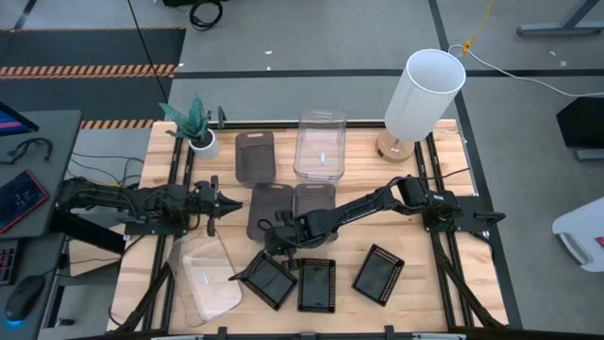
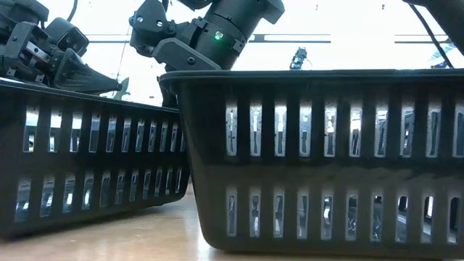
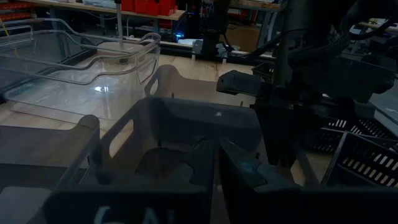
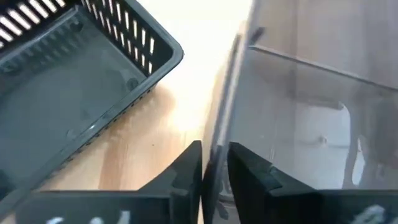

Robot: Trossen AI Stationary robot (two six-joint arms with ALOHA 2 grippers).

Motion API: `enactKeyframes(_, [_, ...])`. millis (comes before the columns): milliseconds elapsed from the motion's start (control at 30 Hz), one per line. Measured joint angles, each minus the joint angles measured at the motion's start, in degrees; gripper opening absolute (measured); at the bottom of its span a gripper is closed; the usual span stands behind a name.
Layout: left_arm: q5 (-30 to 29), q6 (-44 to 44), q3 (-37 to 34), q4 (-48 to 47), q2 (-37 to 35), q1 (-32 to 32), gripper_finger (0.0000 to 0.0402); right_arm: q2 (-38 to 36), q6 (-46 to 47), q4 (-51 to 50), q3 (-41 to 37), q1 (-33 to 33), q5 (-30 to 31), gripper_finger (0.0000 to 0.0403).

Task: Stack baskets by color
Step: Stack the left transparent black bin on top of the right transparent black bin

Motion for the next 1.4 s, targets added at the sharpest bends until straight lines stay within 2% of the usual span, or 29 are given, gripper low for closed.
enactKeyframes(200, [0.0,0.0,0.0,0.0,0.0,0.0,0.0035,-0.1,-1.7,-1.7,0.5,0.0,-1.4,0.0038])
enactKeyframes(400, [0.0,0.0,0.0,0.1,0.0,0.0,0.0033,-0.1,-3.0,-8.6,5.9,0.0,-2.2,0.0007])
enactKeyframes(600, [0.0,0.0,0.0,0.0,0.0,0.0,0.0026,-0.1,-3.0,-15.5,11.7,0.0,-2.2,0.0011])
enactKeyframes(1000, [0.0,0.0,0.0,0.0,0.0,0.0,0.0035,-0.2,5.4,-35.2,25.4,0.8,-0.3,0.0011])
enactKeyframes(1233, [0.0,0.0,0.0,0.0,0.0,0.0,0.0028,-0.3,10.3,-46.2,27.9,3.2,3.5,0.0011])
enactKeyframes(1400, [0.0,0.0,0.0,0.0,0.0,0.0,0.0035,-0.2,13.2,-52.1,27.6,5.5,3.6,0.0011])
